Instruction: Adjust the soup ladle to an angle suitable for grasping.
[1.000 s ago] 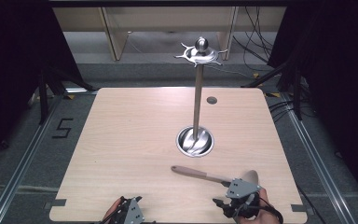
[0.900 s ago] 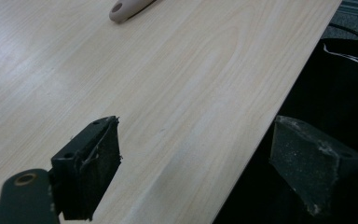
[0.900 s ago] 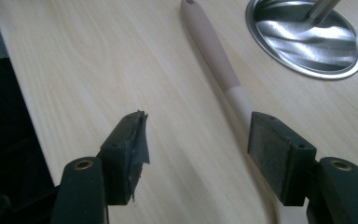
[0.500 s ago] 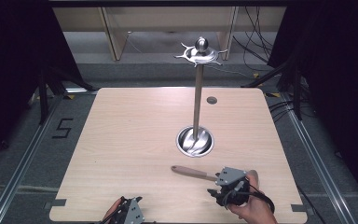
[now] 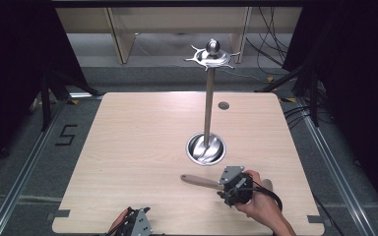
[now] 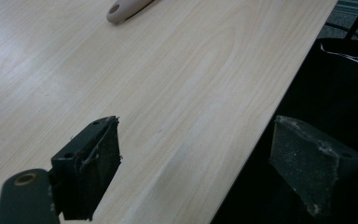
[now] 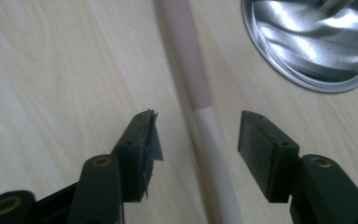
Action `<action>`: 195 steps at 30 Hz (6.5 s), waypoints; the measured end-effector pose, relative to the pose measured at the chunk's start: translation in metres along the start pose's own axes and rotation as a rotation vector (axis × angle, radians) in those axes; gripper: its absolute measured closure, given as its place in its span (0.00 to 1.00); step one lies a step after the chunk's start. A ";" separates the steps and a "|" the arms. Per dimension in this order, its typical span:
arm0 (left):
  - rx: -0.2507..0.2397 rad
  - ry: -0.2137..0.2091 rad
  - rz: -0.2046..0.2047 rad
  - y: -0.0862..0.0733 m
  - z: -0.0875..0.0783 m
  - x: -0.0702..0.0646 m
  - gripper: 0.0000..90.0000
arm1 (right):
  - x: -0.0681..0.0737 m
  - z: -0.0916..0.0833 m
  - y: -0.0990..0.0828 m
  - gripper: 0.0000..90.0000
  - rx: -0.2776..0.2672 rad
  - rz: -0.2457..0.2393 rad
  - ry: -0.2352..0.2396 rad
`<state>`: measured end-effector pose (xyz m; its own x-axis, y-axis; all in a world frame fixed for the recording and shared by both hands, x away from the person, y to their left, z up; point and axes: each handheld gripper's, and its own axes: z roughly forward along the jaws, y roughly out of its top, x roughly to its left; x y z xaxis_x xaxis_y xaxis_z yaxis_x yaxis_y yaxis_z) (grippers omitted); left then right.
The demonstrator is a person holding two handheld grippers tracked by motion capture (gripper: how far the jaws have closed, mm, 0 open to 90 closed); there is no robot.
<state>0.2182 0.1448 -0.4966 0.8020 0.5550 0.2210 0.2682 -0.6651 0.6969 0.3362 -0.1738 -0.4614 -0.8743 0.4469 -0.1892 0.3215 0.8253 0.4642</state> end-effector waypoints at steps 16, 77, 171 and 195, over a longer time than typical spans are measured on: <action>-0.003 0.002 -0.009 -0.001 0.000 0.001 0.17 | -0.010 0.016 0.019 0.66 0.089 -0.035 0.020; -0.013 -0.014 -0.025 -0.001 -0.002 0.003 0.17 | -0.035 -0.025 0.016 0.86 0.025 0.034 -0.023; 0.001 -0.013 -0.023 -0.002 0.000 0.003 0.17 | -0.101 -0.127 0.034 0.86 -0.621 0.290 -0.132; -0.001 -0.016 -0.020 -0.002 -0.001 0.003 0.17 | -0.114 -0.142 0.061 0.86 -0.595 0.262 -0.159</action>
<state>0.2199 0.1481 -0.4967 0.8050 0.5601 0.1956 0.2839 -0.6533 0.7019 0.4036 -0.2235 -0.2890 -0.7158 0.6897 -0.1089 0.2213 0.3720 0.9014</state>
